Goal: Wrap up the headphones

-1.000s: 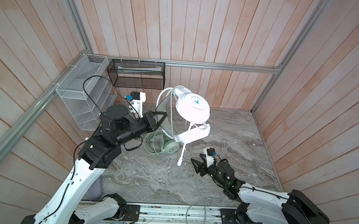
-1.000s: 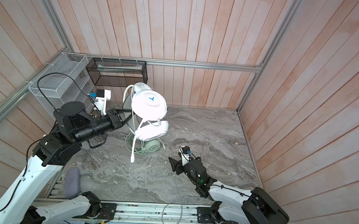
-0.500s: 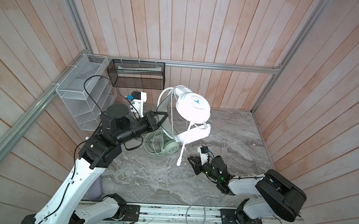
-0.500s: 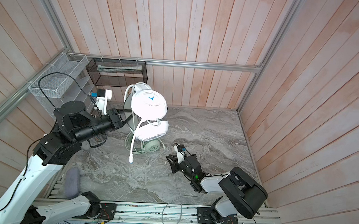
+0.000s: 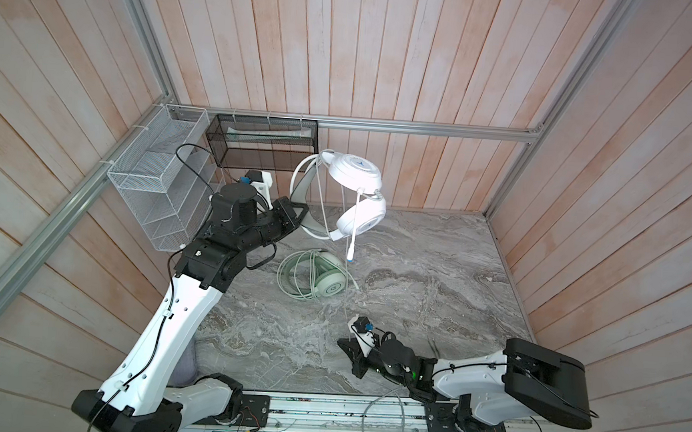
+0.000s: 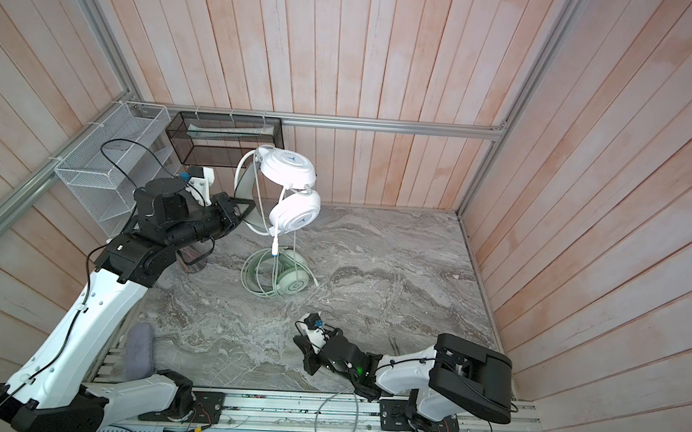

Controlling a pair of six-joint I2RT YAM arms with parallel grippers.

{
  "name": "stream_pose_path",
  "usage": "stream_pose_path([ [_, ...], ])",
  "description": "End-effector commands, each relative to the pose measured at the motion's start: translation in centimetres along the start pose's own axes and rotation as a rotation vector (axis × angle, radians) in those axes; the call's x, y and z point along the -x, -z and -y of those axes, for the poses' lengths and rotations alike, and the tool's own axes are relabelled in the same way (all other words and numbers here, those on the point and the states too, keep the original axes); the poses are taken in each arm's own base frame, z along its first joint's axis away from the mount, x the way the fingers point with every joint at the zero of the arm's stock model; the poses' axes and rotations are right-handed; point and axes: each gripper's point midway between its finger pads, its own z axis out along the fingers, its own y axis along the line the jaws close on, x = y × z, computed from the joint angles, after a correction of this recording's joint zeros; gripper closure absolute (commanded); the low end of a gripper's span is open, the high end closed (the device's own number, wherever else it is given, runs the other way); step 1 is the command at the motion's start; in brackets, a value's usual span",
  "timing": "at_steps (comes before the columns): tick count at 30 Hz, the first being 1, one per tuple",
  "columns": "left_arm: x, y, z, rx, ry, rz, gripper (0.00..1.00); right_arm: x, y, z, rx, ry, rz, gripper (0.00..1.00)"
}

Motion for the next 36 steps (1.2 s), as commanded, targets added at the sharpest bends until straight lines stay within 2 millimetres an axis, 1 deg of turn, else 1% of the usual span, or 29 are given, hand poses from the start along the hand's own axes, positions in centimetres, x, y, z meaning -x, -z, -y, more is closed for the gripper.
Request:
stream_pose_path([
  [1,2.5,-0.8,0.2,-0.033,0.044,0.070,1.00,-0.6,-0.1,-1.9,-0.028,0.086,-0.046,1.00],
  [5,3.6,-2.6,-1.1,0.023,0.047,0.101,1.00,-1.2,-0.1,-5.0,0.037,0.150,-0.101,1.00],
  [8,4.0,-3.8,-2.3,0.068,0.038,0.117,1.00,-0.2,0.0,-6.8,0.042,0.225,-0.116,1.00],
  [9,4.0,-4.1,-2.9,0.089,0.031,0.119,1.00,0.3,0.3,-7.2,0.044,0.251,-0.122,1.00],
  [12,3.4,-4.9,-5.1,0.168,0.012,0.128,1.00,2.6,1.1,-8.5,0.070,0.301,-0.116,1.00],
  [13,3.0,-5.1,-6.0,0.201,0.001,0.129,1.00,3.5,1.5,-8.8,0.074,0.316,-0.112,1.00],
  [14,2.6,-5.3,-6.6,0.225,-0.014,0.130,1.00,4.5,1.9,-9.1,0.079,0.330,-0.105,1.00],
  [17,0.7,-5.9,-8.4,0.324,-0.104,0.125,1.00,6.8,3.0,-9.8,0.081,0.406,-0.120,1.00],
  [20,-1.1,-6.3,-9.9,0.417,-0.197,0.104,1.00,9.3,4.0,-9.5,0.022,0.508,-0.157,1.00],
  [22,-2.3,-6.4,-11.0,0.473,-0.267,0.088,1.00,11.3,5.1,-9.1,-0.020,0.566,-0.163,1.00],
  [26,-4.5,-6.1,-12.1,0.575,-0.444,0.070,1.00,15.3,7.6,-8.3,-0.064,0.613,-0.142,1.00],
  [31,-7.7,-5.4,-12.7,0.664,-0.677,0.023,1.00,20.1,10.7,-5.2,-0.183,0.617,-0.097,1.00],
  [34,-9.2,-4.6,-12.3,0.705,-0.834,0.028,1.00,23.2,12.7,-4.5,-0.209,0.609,-0.037,1.00],
  [36,-10.3,-4.2,-11.9,0.712,-0.918,0.023,1.00,24.7,13.6,-4.0,-0.237,0.613,-0.009,1.00],
])
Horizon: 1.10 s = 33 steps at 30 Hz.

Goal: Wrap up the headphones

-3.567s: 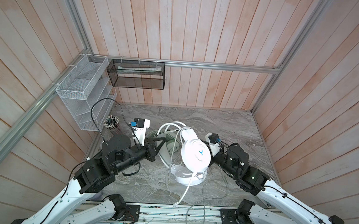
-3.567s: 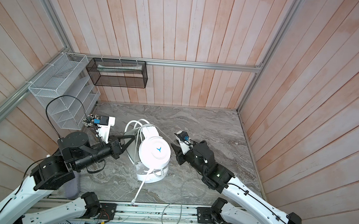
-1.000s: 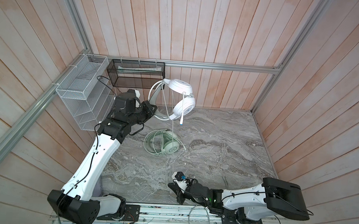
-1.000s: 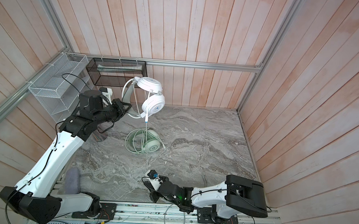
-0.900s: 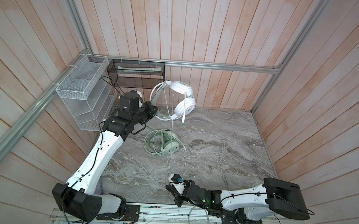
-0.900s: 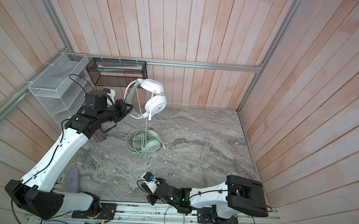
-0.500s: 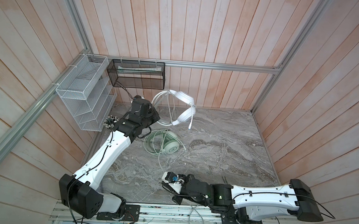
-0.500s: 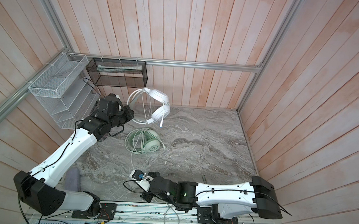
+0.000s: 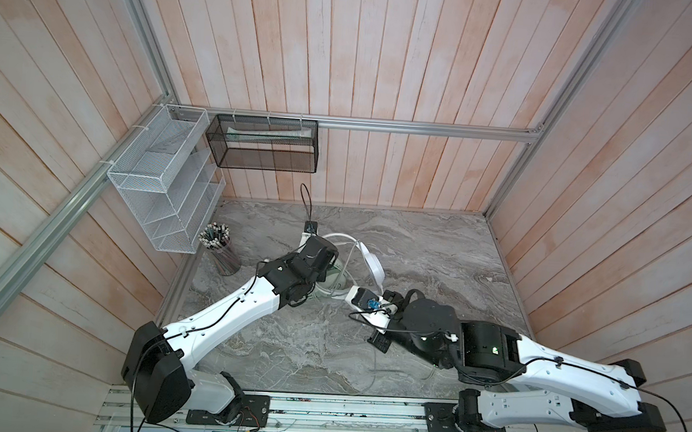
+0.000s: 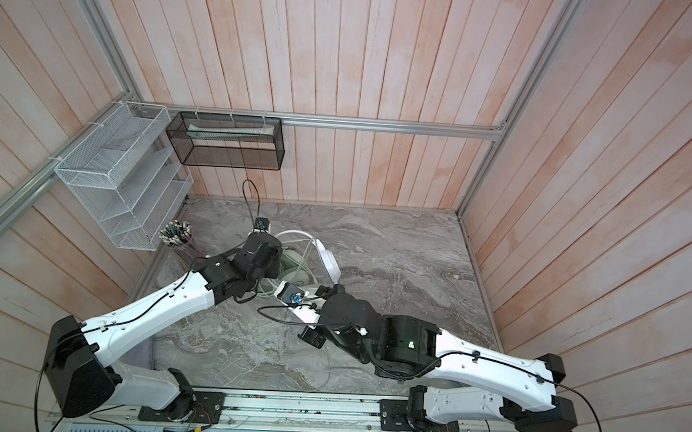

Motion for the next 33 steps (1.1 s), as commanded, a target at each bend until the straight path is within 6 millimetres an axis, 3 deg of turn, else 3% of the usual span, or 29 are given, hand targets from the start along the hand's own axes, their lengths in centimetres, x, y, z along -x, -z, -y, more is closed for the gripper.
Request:
stream_pose_path([
  [1,1.9,2.4,-0.9,0.093,-0.101,0.130,1.00,0.6,1.7,2.7,-0.072,0.053,-0.015,1.00],
  [4,1.0,3.4,-0.5,0.087,-0.168,0.142,1.00,0.2,2.2,5.0,-0.134,0.053,-0.032,1.00],
  [9,-0.5,4.8,-1.6,0.041,-0.193,0.166,1.00,-0.6,3.5,9.0,-0.239,0.020,-0.038,1.00],
  [15,-1.0,7.3,-2.0,-0.067,-0.208,0.244,1.00,-1.8,2.6,12.0,-0.329,-0.002,-0.081,1.00],
  [20,-1.8,8.0,-2.1,-0.099,-0.264,0.265,1.00,-1.7,1.5,13.9,-0.390,-0.058,-0.049,1.00],
  [26,-2.7,7.9,-1.8,-0.116,-0.291,0.256,1.00,-0.5,0.2,14.1,-0.358,-0.101,0.023,1.00],
  [32,-2.6,8.4,-1.5,-0.133,-0.303,0.268,1.00,-1.6,-1.2,16.6,-0.390,-0.148,0.013,1.00],
  [33,-2.5,8.5,-1.5,-0.132,-0.301,0.272,1.00,-2.9,-1.8,17.0,-0.394,-0.162,-0.011,1.00],
])
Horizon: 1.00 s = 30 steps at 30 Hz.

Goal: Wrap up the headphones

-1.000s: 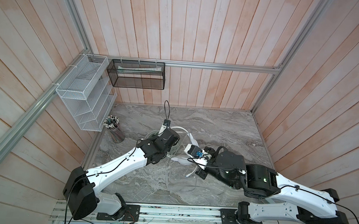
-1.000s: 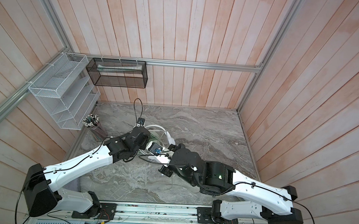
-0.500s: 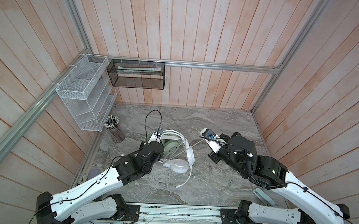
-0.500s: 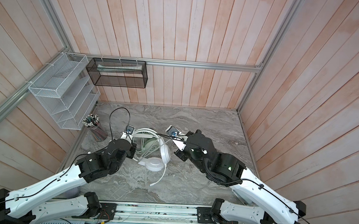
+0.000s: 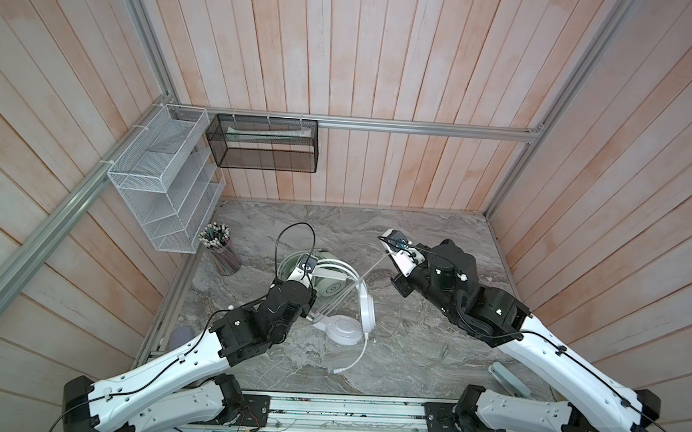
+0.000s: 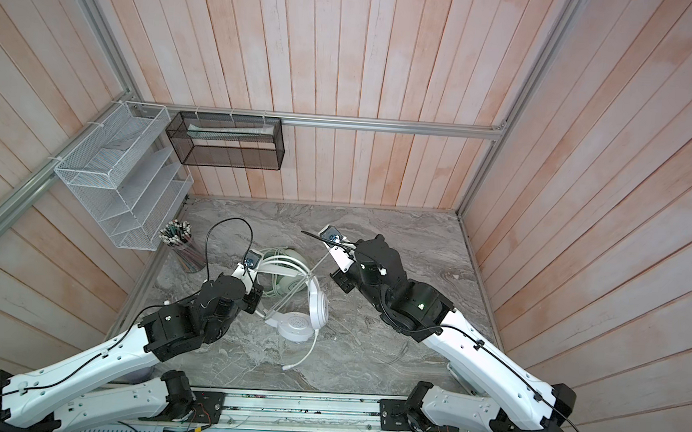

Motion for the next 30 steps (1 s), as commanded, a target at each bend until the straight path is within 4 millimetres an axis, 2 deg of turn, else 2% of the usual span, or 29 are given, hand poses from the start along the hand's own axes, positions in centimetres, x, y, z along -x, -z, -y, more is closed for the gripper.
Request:
stream_pose_path([
  [1,-0.8,0.3,-0.1,0.001,-0.046,-0.014,1.00,1.2,-0.6,3.3,-0.086,-0.115,0.084,1.00],
  [7,0.4,1.5,-0.5,-0.027,0.010,0.033,1.00,-0.6,-2.4,4.6,-0.107,-0.188,0.051,1.00],
  [13,2.4,2.9,-1.2,-0.046,0.097,0.082,1.00,-2.2,-3.7,2.5,-0.022,-0.232,0.030,1.00],
  [17,4.9,4.8,-1.7,-0.107,0.234,0.146,1.00,-4.2,-4.5,1.0,0.024,-0.256,0.014,1.00],
  [25,8.7,7.5,-2.5,-0.190,0.379,0.226,1.00,-6.0,-5.0,-0.9,0.093,-0.301,0.006,0.89],
  [30,10.9,9.2,-3.9,-0.206,0.524,0.260,1.00,-7.0,-5.2,-2.7,0.167,-0.336,0.022,0.85],
])
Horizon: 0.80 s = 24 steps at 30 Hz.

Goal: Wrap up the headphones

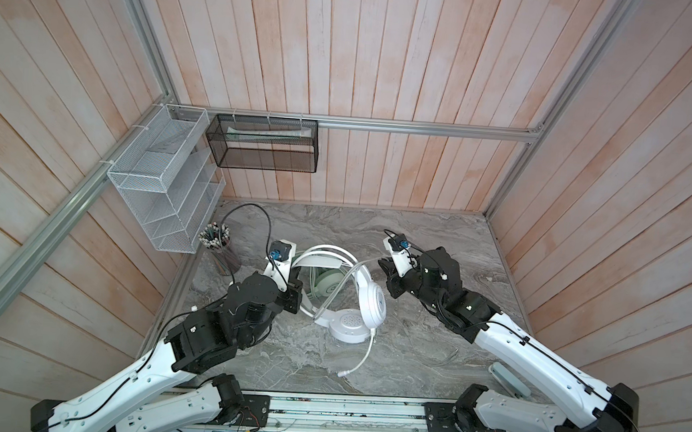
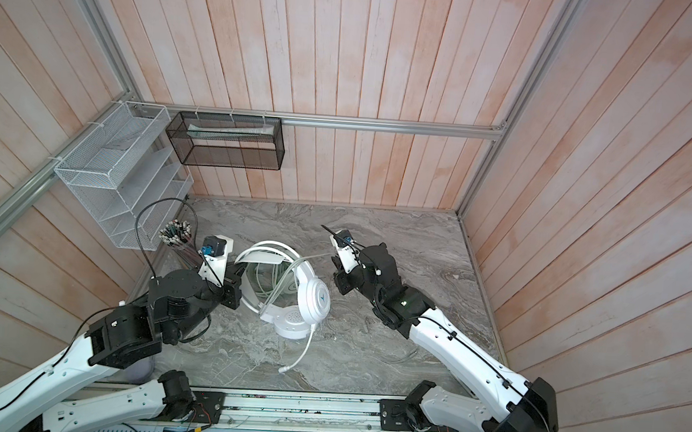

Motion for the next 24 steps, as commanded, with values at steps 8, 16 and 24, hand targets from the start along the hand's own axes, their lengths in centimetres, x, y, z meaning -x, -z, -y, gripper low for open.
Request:
stream_pose_path([
  [8,7.9,3.5,2.8,-0.227,0.365,0.120,1.00,-1.2,-0.2,-1.3,0.083,-0.072,0.036,0.80],
  [16,8.4,3.8,4.8,-0.329,0.381,0.076,1.00,-0.2,0.9,-0.1,0.018,-0.073,0.090,1.00],
  [24,9.4,5.5,5.8,-0.431,0.391,0.092,1.00,-1.1,-0.1,1.0,-0.036,-0.087,0.062,1.00],
])
